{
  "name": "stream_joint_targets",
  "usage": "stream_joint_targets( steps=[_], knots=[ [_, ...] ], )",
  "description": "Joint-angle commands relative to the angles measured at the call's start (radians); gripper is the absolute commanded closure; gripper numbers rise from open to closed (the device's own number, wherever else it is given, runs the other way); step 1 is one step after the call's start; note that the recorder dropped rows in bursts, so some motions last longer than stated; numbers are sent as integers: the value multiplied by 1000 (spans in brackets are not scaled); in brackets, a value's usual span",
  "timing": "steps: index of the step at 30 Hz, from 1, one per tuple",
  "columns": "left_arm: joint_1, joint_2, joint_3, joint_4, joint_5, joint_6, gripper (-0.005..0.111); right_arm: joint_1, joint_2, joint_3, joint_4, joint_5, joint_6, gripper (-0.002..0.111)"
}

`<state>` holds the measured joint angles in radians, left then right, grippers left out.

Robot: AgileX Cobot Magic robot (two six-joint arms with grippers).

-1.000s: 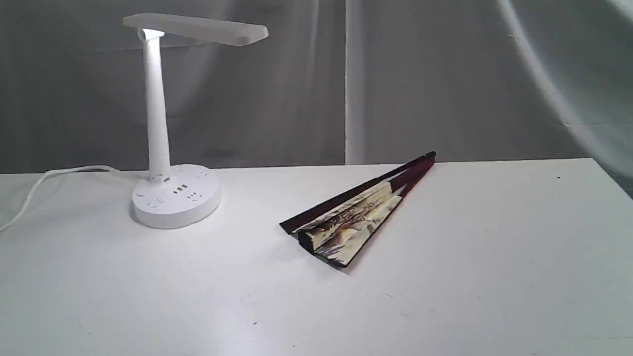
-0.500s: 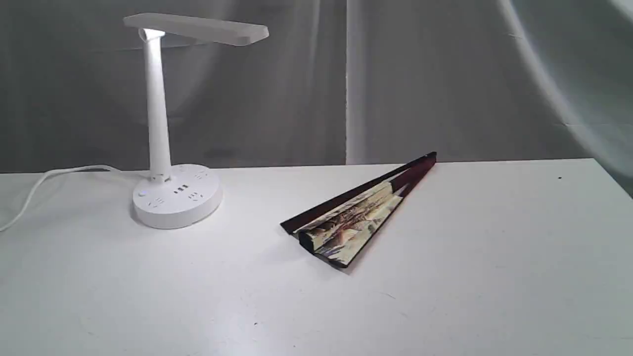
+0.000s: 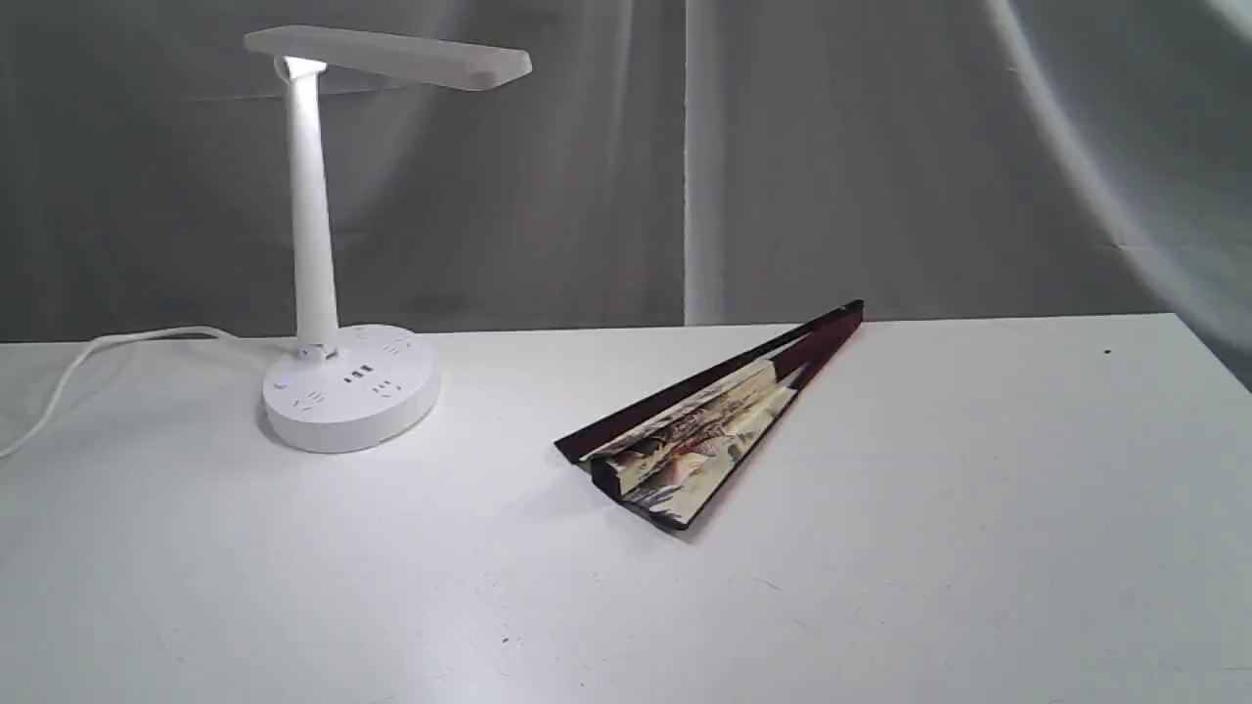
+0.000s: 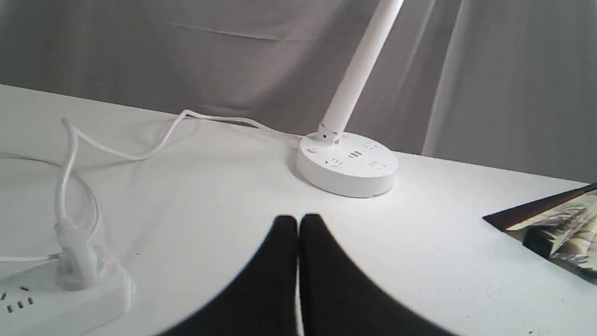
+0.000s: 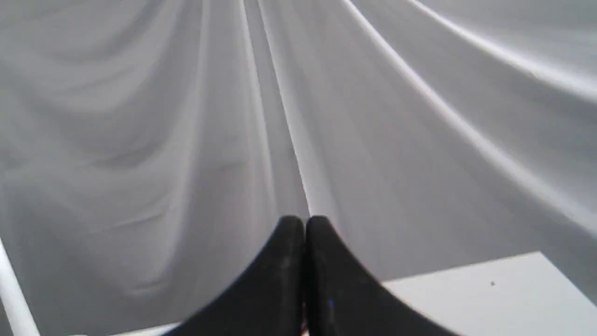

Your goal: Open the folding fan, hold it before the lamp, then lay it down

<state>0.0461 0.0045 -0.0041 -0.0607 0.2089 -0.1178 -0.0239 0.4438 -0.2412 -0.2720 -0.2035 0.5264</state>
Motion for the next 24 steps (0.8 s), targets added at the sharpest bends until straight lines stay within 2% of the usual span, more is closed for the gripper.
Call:
stream_joint_targets(
  steps=[1,8,11,15,20,24],
  knots=[
    [1,-4,4,-5,-2,-5,107,4,196,-71,-55,13,5,108],
    [1,-4,4,-5,-2,-5,107,13,659,-254,-287,12,8,108],
    [1,-4,4,-5,-2,-5,107,66,835,-338,-320,34,11,108],
    [1,-4,4,-5,-2,-5,107,174,1023,-471,-325,156,11,108],
    [1,-4,4,-5,-2,-5,107,272,1233,-721,-181,546,-3,108],
    [1,-4,4,-5,-2,-5,107,285,1367,-977,45,906,-190,108]
  ],
)
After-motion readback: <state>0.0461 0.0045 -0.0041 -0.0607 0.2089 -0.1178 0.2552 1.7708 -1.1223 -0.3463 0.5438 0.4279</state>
